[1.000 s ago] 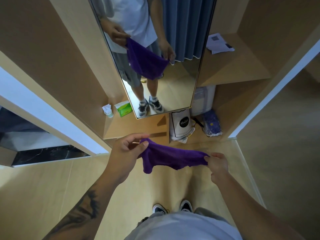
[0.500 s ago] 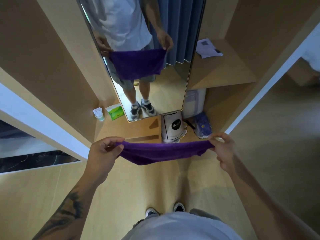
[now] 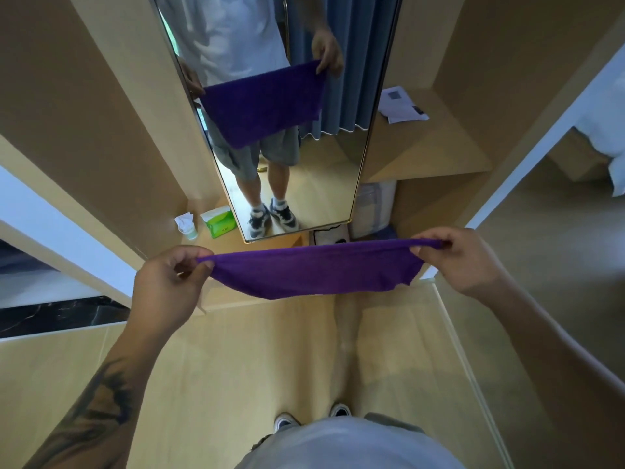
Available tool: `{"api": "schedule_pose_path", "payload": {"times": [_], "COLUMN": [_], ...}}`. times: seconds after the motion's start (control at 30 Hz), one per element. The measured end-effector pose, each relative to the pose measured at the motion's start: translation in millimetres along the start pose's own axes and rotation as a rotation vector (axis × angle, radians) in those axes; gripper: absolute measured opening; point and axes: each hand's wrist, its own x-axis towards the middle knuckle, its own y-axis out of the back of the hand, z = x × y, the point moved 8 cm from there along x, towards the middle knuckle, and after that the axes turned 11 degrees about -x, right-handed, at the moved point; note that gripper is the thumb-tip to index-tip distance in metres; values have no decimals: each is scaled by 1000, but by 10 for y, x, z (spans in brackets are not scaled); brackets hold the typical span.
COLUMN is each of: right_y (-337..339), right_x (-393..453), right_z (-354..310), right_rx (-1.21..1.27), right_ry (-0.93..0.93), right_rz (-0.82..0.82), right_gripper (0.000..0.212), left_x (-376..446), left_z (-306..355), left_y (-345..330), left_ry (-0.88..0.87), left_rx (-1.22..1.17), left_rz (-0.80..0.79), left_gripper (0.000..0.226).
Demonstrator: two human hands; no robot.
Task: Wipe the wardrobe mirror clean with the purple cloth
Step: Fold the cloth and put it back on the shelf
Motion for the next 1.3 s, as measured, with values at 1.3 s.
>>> {"api": "schedule_pose_path", "payload": {"times": [1.3], "right_y": [-1358], "right_x": [-501], "right_z": [-1254], "right_rx": [764], "right_ry": [171], "right_rz": [-252], "right_gripper": [79], "left_x": [-335], "left_z": [424], "left_y": [-1339], "left_ry": [224], "left_rx": [-758], "left_rz": [-164], "left_gripper": [11]}}
